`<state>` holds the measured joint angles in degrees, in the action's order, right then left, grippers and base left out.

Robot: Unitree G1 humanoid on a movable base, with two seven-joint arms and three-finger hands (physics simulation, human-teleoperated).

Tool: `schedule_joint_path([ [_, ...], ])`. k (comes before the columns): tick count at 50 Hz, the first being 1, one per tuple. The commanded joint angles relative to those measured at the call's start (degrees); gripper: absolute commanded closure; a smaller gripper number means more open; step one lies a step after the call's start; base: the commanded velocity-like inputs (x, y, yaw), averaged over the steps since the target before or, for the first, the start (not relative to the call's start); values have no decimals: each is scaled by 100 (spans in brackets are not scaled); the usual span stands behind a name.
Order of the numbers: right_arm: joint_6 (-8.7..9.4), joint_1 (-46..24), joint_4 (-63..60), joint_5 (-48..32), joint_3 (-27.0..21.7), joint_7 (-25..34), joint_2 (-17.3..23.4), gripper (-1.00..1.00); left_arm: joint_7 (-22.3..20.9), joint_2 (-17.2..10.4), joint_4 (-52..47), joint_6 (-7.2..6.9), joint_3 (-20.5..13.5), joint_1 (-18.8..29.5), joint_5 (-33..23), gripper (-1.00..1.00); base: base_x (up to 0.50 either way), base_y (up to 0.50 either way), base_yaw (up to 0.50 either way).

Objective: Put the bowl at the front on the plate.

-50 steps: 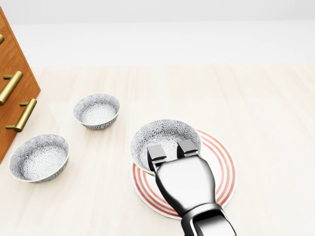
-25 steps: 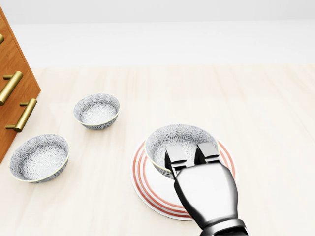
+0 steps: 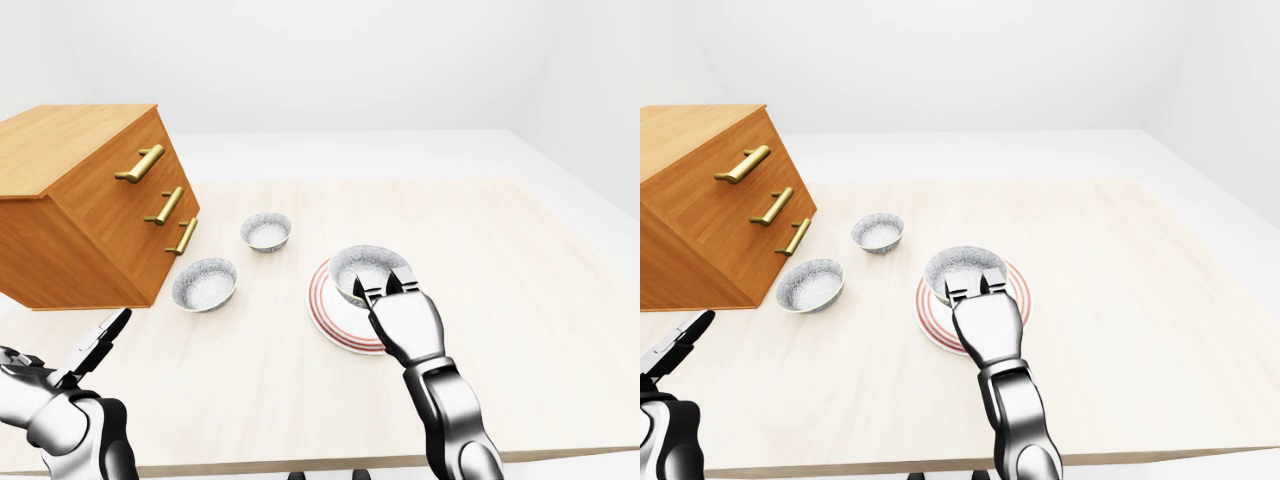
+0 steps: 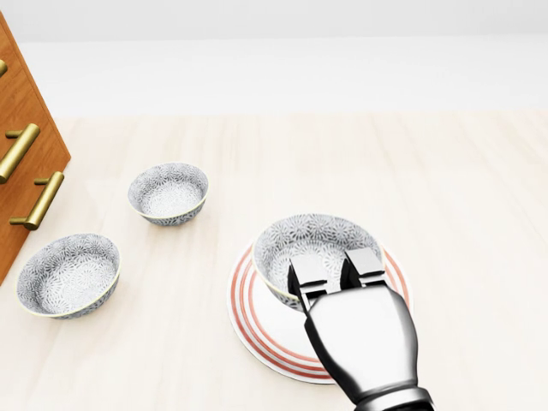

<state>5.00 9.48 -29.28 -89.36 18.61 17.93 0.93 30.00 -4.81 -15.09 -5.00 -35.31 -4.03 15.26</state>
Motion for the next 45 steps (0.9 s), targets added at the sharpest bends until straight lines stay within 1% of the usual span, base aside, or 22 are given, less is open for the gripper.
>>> schedule_joint_path([
  [1,0,-155,-41,3,-50,25,-28,100,0,9,21,0,-4,8,2,-100,0,0,0],
  [8,0,-317,175,-52,-262,24,-30,100,0,-9,107,0,24,38,5,-100,0,0,0],
  [15,0,-401,547,161,-389,-256,-50,100,0,-13,10,0,-2,9,39,-100,0,0,0],
  [21,0,-601,866,263,-507,-320,-46,100,0,-18,93,0,20,26,30,-100,0,0,0],
  [28,0,-872,1001,294,-598,-193,-74,100,0,-24,59,0,14,24,44,-100,0,0,0],
  [35,0,-972,1387,394,-673,-406,-85,100,0,-26,42,0,17,21,28,-100,0,0,0],
  [40,0,-1088,1573,447,-710,-454,-82,100,0,-29,-10,0,0,10,34,-100,0,0,0],
  [42,0,-1127,1635,471,-721,-469,-85,100,0,-20,140,0,26,52,-3,-100,0,0,0],
  [45,0,-1202,1853,531,-744,-590,-84,100,0,-21,8,0,8,14,29,-100,0,0,0],
])
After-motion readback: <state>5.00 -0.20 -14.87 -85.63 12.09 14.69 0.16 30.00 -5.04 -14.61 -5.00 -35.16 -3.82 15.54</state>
